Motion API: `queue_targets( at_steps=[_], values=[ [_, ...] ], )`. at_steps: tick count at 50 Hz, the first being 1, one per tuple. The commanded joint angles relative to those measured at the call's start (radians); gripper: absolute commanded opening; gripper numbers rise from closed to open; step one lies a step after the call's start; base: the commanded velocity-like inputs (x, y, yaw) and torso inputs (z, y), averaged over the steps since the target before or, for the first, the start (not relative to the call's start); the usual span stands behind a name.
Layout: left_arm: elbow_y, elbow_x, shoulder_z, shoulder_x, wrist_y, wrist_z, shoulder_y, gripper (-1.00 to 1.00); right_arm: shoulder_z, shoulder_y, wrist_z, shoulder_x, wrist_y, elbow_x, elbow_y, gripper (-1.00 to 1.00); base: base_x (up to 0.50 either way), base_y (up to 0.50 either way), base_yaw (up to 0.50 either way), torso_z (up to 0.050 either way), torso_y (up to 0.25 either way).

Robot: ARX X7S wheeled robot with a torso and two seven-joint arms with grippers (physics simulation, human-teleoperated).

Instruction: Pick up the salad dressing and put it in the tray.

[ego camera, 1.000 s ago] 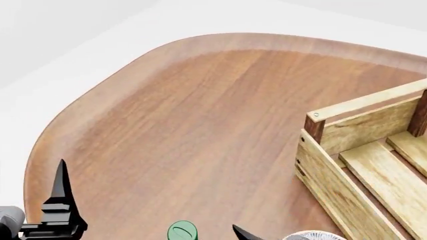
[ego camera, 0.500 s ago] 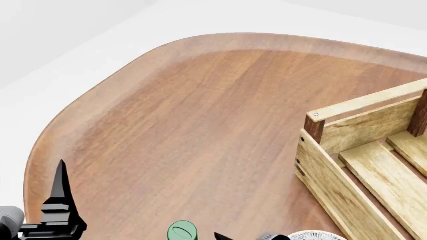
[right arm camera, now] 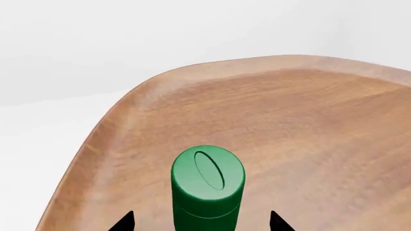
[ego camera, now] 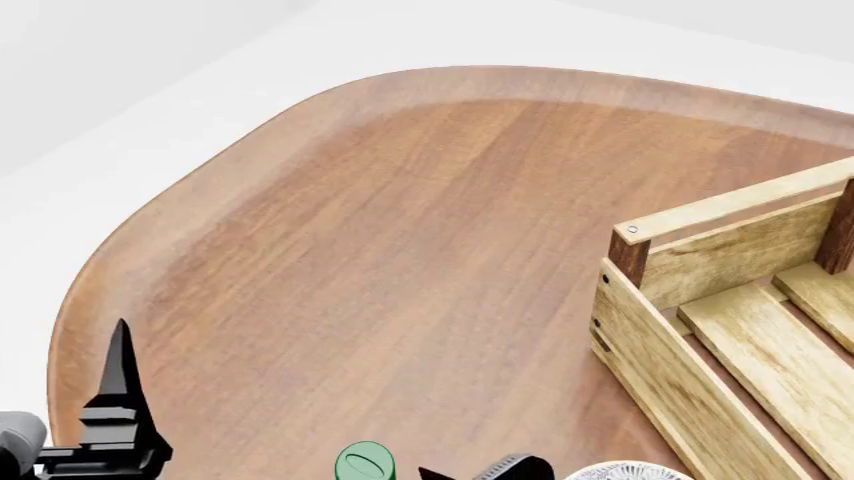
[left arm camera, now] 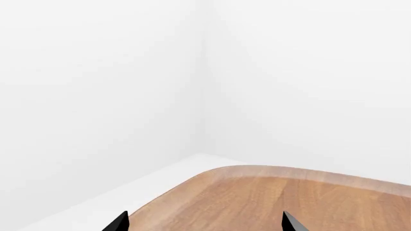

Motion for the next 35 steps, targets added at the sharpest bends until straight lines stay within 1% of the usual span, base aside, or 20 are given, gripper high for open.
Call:
queue_targets(
  at_steps=[1, 21, 22, 29, 32, 35],
  values=[
    [-0.001, -0.005, 0.001, -0.005, 0.001, -0.004, -0.003, 1.00, -0.023, 0.044, -0.008, -0.027, -0.033, -0.024, 0.094, 1.00, 0.00, 0.00, 0.00, 0.000, 0.000],
    [-0.006, -0.009, 0.005, -0.011, 0.009, -0.009, -0.004, 1.00, -0.044, 0.091, -0.009, -0.068, -0.077, -0.041, 0.227, 1.00, 0.00, 0.00, 0.00, 0.000, 0.000],
    [-0.006, -0.010, 0.005, -0.011, 0.009, -0.010, -0.004, 1.00, -0.046, 0.090, -0.006, -0.072, -0.084, -0.045, 0.234, -1.00, 0.00, 0.00, 0.00, 0.000, 0.000],
    [-0.009, -0.012, 0.006, -0.013, 0.012, -0.012, -0.002, 1.00, -0.049, 0.080, 0.001, -0.065, -0.081, -0.045, 0.208, -1.00, 0.00, 0.00, 0.00, 0.000, 0.000],
    [-0.011, -0.013, 0.004, -0.013, 0.015, -0.015, -0.002, 1.00, -0.044, 0.066, 0.018, -0.056, -0.073, -0.045, 0.167, -1.00, 0.00, 0.00, 0.00, 0.000, 0.000],
    [-0.008, -0.015, 0.003, -0.014, 0.013, -0.017, -0.002, 1.00, -0.033, 0.041, 0.035, -0.039, -0.052, -0.031, 0.082, -1.00, 0.00, 0.00, 0.00, 0.000, 0.000]
  ],
)
